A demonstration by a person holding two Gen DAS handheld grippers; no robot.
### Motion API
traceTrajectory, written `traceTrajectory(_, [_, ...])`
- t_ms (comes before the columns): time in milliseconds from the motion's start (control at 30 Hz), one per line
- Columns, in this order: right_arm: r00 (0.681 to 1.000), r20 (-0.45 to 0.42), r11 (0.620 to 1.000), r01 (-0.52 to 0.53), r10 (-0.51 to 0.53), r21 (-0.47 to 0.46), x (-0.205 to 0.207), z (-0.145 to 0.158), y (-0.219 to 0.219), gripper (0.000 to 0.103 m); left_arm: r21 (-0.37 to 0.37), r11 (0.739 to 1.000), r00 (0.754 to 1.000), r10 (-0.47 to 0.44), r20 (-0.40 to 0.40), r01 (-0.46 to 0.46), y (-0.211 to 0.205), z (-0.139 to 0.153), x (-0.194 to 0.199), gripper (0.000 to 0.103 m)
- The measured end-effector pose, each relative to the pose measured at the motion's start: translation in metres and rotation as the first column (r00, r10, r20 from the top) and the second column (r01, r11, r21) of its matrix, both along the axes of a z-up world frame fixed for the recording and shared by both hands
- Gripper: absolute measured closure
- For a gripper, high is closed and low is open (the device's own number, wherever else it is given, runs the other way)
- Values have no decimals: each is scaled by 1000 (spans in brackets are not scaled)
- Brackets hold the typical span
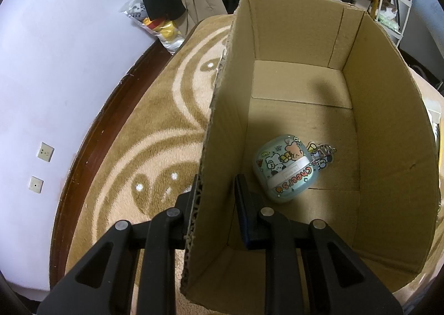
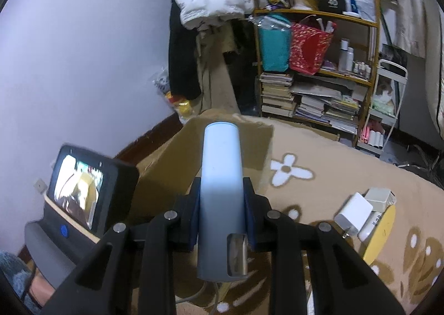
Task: Organize rigid objects
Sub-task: 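Carry the power bank with the right gripper and release it into the box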
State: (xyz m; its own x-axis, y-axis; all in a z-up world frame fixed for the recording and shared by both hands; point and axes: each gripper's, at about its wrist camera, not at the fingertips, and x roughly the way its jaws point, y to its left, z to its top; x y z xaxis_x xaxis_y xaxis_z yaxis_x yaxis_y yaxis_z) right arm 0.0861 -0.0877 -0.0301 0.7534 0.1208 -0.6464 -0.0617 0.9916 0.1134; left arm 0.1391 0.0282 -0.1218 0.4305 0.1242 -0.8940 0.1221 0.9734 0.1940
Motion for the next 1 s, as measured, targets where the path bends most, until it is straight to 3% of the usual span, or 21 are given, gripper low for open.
traceTrajectory(333, [999, -47, 1000, -17, 17, -3, 3, -20, 3, 75, -18, 1000, 999, 16, 37, -15, 3, 8, -2, 83])
traceTrajectory(567, [996, -90, 1000, -21, 21, -4, 8, -36, 4, 75, -16, 1000, 1000, 11, 21, -10, 3, 5, -1, 84])
traceTrajectory(1000, [994, -103, 1000, -22, 21, -6, 10, -37, 2, 75, -35, 999, 1000, 2, 20, -1, 5, 7, -5, 86])
